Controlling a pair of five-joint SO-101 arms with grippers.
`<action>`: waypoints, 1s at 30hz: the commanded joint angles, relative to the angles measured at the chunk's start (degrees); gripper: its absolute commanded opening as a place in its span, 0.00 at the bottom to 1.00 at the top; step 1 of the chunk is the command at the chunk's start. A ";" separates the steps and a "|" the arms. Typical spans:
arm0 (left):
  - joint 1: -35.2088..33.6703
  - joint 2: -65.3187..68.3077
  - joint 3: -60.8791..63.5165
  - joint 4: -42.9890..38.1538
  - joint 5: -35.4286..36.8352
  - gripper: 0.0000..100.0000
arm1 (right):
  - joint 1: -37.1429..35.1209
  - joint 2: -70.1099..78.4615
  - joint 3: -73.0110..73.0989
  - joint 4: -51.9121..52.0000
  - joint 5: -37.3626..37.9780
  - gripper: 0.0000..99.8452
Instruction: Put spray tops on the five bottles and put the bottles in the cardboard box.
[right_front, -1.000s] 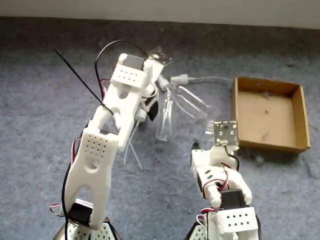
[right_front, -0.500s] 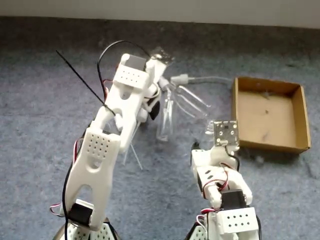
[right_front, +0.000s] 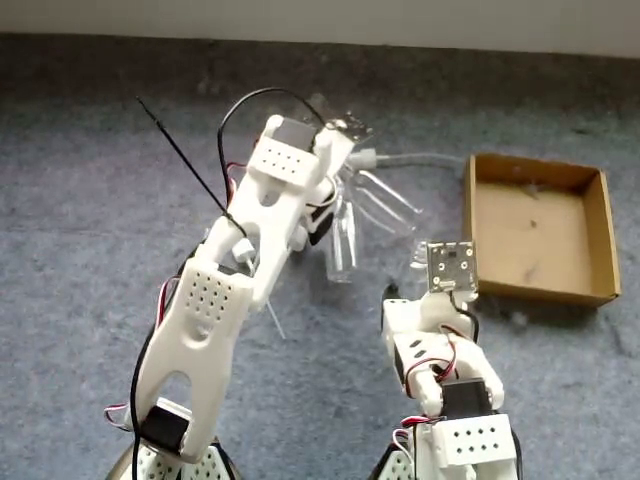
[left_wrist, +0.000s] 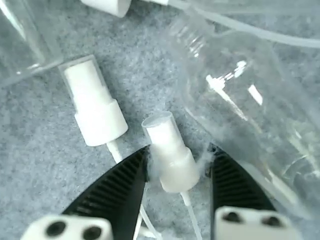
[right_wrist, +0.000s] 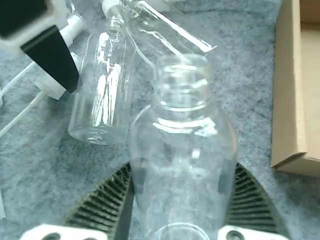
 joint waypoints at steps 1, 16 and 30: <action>1.10 -0.84 4.09 0.62 0.62 0.14 | 0.40 -0.48 -0.13 -1.45 -0.53 0.20; 0.31 -0.84 5.76 -2.37 0.53 0.14 | 0.40 -0.48 -0.13 -1.45 -0.53 0.20; 0.48 -0.84 5.93 -2.02 0.62 0.01 | 0.40 -0.48 -0.13 -1.45 -0.53 0.20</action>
